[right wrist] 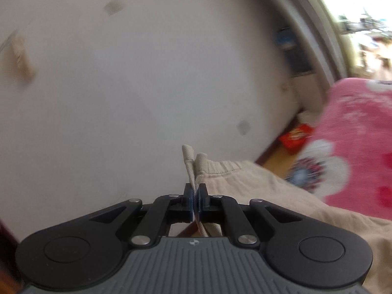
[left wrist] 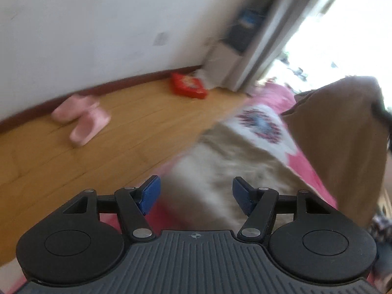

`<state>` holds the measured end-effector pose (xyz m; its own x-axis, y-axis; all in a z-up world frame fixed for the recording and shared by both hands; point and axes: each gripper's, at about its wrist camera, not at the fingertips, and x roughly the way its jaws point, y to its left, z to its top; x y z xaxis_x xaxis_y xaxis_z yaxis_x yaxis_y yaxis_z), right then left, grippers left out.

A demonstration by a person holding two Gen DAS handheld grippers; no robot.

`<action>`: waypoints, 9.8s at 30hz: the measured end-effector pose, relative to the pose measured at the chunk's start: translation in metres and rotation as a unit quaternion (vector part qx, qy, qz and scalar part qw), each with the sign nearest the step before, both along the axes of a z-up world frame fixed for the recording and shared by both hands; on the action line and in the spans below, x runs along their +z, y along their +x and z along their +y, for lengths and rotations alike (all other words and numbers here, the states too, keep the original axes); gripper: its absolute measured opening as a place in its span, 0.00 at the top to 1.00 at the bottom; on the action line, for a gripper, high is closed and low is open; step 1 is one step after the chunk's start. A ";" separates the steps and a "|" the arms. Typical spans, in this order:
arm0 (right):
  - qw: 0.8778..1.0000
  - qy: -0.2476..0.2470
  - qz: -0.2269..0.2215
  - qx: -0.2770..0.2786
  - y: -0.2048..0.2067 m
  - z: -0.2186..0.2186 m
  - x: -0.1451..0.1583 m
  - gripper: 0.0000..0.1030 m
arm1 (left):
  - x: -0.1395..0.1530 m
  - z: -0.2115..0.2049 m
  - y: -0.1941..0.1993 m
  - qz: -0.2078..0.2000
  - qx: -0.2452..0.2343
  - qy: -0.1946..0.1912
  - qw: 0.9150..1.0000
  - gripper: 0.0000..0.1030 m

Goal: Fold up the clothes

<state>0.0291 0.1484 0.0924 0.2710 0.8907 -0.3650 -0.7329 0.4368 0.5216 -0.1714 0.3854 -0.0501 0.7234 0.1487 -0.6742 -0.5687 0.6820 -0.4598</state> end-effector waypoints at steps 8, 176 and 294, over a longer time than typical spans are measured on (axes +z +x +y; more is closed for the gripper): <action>0.975 -0.190 -0.056 0.102 -0.081 0.090 -0.128 0.95 | -0.036 0.034 -0.039 -0.019 0.062 -0.133 0.989 0.37; 0.959 -0.275 0.070 0.007 0.030 -0.151 -0.010 0.57 | 0.014 -0.276 0.082 -0.133 -0.562 0.237 0.781 0.90; 0.922 -0.178 0.036 -0.341 -0.130 -0.479 -0.097 0.58 | 0.023 -0.287 0.189 0.118 -0.532 0.217 0.810 0.50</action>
